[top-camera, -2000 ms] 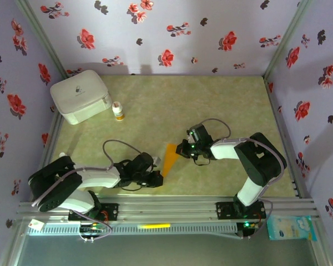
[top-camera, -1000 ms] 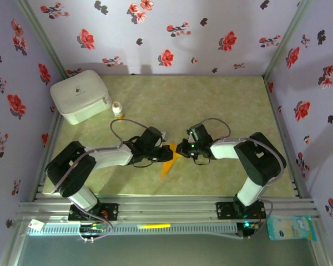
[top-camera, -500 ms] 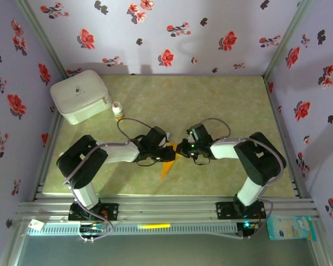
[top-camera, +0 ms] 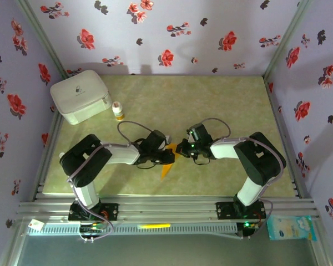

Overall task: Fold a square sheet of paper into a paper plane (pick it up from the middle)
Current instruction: Perform the fifth fold on the wing at the bottom-center of the table.

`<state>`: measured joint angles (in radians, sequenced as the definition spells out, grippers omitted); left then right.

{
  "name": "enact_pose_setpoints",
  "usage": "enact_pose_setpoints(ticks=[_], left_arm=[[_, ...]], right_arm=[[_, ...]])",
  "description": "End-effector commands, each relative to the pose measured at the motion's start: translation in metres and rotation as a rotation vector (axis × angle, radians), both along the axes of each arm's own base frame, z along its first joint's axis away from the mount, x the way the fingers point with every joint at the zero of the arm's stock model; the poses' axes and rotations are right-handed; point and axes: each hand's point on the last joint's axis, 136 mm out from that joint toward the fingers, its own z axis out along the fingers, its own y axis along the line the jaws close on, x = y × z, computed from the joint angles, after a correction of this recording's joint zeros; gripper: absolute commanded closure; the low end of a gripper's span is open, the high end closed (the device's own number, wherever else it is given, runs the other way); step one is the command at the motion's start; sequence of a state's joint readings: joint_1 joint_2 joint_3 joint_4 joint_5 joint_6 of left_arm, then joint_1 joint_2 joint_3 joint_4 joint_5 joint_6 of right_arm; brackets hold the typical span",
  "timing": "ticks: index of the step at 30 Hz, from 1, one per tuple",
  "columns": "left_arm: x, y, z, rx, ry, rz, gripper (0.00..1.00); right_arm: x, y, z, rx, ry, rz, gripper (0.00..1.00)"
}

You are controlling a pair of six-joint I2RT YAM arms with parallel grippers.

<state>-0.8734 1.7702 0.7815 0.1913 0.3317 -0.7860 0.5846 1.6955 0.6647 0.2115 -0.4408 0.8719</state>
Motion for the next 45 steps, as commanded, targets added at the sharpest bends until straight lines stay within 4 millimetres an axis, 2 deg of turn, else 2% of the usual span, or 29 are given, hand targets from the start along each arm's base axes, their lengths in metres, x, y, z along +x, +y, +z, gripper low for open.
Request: enact_pose_setpoints(ticks=[1, 7, 14, 17, 22, 26, 30, 35, 39, 45], left_arm=[[-0.036, 0.034, -0.033, 0.133, 0.095, -0.010, 0.99], [-0.047, 0.041, -0.026, 0.136, 0.093, -0.026, 0.97], [-0.065, 0.060, -0.021, 0.151, 0.096, -0.041, 0.96], [-0.057, 0.054, 0.001, 0.097, 0.049, -0.026, 0.95], [-0.023, 0.033, 0.046, -0.001, -0.036, 0.029, 0.94], [-0.010, 0.006, 0.064, -0.088, -0.043, 0.004, 0.94], [-0.007, -0.013, 0.054, -0.101, 0.002, -0.030, 0.94], [-0.008, -0.023, 0.033, -0.083, 0.042, -0.048, 0.93], [-0.009, -0.024, 0.021, -0.065, 0.050, -0.047, 0.92], [-0.017, -0.012, -0.001, 0.013, 0.071, -0.034, 0.91]], right_arm=[[-0.010, -0.031, -0.037, -0.157, 0.078, -0.052, 1.00], [-0.009, -0.031, -0.036, -0.157, 0.078, -0.053, 1.00], [-0.009, -0.032, -0.035, -0.158, 0.077, -0.053, 1.00], [-0.010, -0.032, -0.035, -0.157, 0.076, -0.054, 1.00], [-0.010, -0.032, -0.034, -0.155, 0.072, -0.059, 1.00], [-0.009, -0.032, -0.034, -0.154, 0.072, -0.060, 1.00], [-0.008, -0.031, -0.033, -0.150, 0.071, -0.062, 1.00], [-0.009, -0.031, -0.033, -0.145, 0.071, -0.063, 1.00], [-0.009, -0.031, -0.033, -0.147, 0.071, -0.063, 1.00], [-0.011, -0.032, -0.035, -0.147, 0.074, -0.065, 1.00]])
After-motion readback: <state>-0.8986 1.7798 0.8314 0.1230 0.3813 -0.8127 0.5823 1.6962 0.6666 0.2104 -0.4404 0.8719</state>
